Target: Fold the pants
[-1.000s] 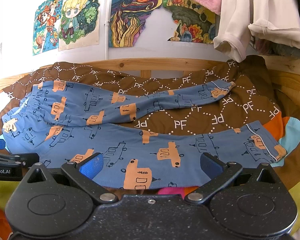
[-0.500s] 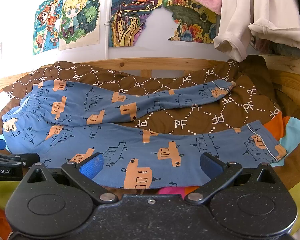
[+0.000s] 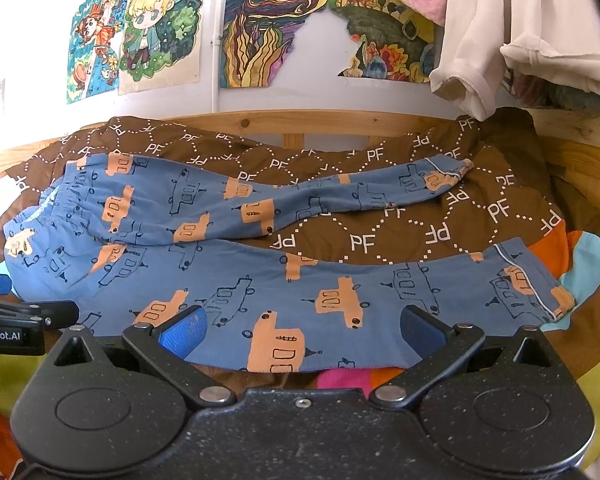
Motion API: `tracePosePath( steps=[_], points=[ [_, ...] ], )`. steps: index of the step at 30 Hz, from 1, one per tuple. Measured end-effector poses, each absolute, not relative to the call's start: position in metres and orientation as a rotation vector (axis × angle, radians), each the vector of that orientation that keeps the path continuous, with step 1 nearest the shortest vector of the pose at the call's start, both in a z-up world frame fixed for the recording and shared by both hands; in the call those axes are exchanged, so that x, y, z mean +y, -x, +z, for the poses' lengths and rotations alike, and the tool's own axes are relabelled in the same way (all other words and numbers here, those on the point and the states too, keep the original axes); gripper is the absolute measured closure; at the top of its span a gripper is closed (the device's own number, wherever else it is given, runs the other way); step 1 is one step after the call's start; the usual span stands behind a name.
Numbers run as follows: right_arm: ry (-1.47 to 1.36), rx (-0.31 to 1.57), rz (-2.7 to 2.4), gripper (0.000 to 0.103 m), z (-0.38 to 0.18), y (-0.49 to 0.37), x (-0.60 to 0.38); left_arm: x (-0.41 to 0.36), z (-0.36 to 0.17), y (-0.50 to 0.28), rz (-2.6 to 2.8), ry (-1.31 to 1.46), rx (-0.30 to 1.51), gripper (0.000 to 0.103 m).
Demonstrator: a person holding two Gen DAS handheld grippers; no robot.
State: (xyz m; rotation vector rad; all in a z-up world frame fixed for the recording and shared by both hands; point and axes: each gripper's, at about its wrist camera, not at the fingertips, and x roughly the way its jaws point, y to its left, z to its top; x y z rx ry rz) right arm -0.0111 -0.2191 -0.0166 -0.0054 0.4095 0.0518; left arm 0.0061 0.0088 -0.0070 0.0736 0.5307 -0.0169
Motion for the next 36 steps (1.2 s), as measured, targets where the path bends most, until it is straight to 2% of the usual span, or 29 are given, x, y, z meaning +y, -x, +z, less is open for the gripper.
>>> tracePosePath(
  steps=[10,19,28,36],
  points=[
    [0.006,0.428,0.063,0.001,-0.006,0.000,-0.227,0.012,0.003,-0.026,0.011,-0.104,0.506,0.000],
    [0.011,0.406,0.224,0.001,0.027,-0.043,-0.263,0.021,0.042,-0.095,-0.042,-0.188,0.489,0.000],
    [0.103,0.587,0.474,0.001,0.056,-0.151,-0.295,0.018,0.102,-0.200,-0.058,-0.432,0.548,0.000],
    [0.302,0.725,0.506,0.001,0.068,-0.278,-0.299,0.042,0.097,-0.274,-0.066,-0.532,0.566,0.000]
  ],
)
